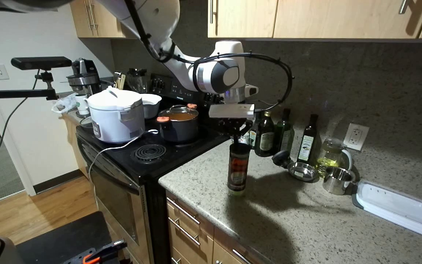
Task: Seal the lid of the container
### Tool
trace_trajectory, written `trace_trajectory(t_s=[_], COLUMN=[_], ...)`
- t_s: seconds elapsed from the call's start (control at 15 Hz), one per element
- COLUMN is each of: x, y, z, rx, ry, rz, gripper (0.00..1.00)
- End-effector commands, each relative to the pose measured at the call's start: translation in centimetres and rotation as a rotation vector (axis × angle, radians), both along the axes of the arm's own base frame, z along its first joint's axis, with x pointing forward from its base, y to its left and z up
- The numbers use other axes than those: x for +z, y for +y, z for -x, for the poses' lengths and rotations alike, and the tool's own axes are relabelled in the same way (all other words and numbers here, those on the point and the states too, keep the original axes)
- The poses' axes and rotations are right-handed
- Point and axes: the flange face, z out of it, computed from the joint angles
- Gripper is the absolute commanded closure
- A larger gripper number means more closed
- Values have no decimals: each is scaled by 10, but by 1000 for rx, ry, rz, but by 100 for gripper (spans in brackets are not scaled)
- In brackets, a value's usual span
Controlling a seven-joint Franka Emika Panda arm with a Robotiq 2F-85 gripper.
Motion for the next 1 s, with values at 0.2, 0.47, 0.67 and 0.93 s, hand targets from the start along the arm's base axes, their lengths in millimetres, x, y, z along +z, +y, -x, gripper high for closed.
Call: trace_trajectory(t_s=[0.2, 0.47, 0.67, 0.93], x=[-16, -26, -29, -32], y=[-9, -13, -16, -21], z=[1, 3, 4, 5], rx=[-5, -15, -20, -30], ry=[50, 73, 83, 97], rz=[19, 33, 39, 40], gripper=[100, 100, 100, 100])
